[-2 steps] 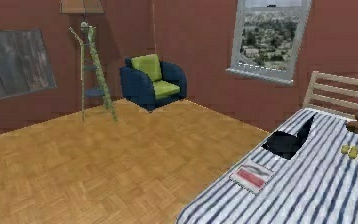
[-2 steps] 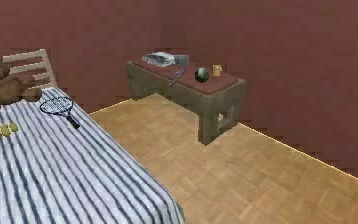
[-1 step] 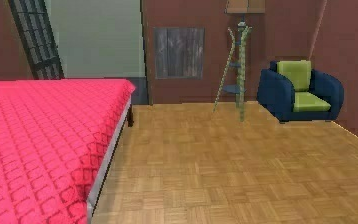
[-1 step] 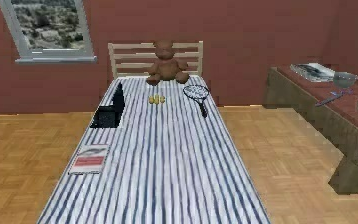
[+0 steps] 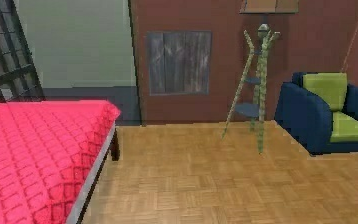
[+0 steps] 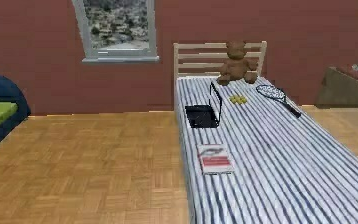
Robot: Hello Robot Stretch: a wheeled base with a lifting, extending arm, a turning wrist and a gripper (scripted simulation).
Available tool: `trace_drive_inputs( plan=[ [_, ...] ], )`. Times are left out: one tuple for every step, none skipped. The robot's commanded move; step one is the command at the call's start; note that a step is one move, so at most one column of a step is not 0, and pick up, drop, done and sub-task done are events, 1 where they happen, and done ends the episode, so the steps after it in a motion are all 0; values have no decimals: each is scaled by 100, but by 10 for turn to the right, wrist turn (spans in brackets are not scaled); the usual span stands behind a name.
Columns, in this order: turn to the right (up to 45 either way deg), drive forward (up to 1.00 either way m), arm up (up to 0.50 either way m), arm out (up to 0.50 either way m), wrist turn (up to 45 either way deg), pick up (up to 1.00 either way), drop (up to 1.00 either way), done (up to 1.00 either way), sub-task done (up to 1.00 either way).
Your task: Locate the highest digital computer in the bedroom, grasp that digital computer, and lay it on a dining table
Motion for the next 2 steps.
trace_drive_inputs(
  plan=[
    [450, 0, 0, 0, 0, 0, 0, 0, 0],
    [30, 0, 0, 0, 0, 0, 0, 0, 0]
  ],
)
